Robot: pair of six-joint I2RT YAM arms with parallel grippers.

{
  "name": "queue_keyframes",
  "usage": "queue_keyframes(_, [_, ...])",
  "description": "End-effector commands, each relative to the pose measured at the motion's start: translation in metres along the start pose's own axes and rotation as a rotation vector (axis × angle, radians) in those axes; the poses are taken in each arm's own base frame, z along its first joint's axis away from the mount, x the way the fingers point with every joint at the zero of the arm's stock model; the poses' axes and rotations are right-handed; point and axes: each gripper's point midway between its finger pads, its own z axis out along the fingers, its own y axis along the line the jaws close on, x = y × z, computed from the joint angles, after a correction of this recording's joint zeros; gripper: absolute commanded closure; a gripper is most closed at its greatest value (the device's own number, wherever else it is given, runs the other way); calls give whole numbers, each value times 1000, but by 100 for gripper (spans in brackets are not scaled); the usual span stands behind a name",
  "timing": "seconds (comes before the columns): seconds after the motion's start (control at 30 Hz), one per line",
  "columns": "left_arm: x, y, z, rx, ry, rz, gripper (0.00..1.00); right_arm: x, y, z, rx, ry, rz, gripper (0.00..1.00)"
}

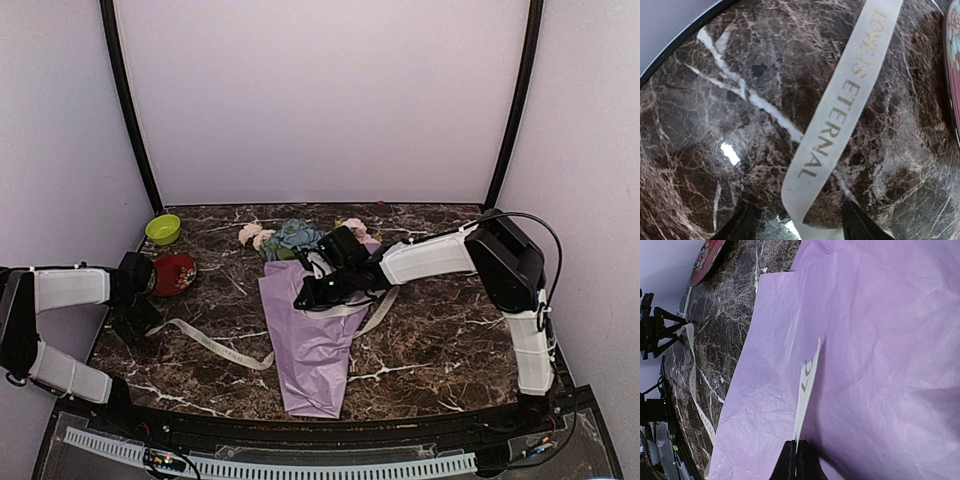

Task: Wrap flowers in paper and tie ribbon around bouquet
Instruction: Pick up the left side of the ribbon at the center of the board, then place the right side of the ribbon at the center of the board.

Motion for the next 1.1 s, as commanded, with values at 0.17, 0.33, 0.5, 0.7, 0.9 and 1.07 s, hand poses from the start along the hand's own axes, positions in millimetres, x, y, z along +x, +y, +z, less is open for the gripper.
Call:
queue_keyframes(0.17, [39, -8, 20, 102, 159, -28, 80, 3, 2, 2, -12, 1, -12, 100])
queue_keyframes(0.33, [33, -21, 8, 195, 138, -25, 100, 3, 2, 0, -8, 3, -13, 100])
queue_keyframes(0.5, [-10, -76, -73, 504, -104, 87, 100, 2, 2, 1, -19, 5, -9, 100])
queue_keyframes(0.7, [45, -168, -274, 1134, -509, 721, 100, -3, 8, -2, -110, 2, 13, 100])
queue_keyframes(0.9, [188, -165, -352, 1713, -327, 1216, 100, -12, 15, -11, -162, -15, 11, 100])
queue_keyframes(1.07, [270, -155, -363, 1886, -260, 1578, 100, -21, 22, -21, -218, -28, -10, 100])
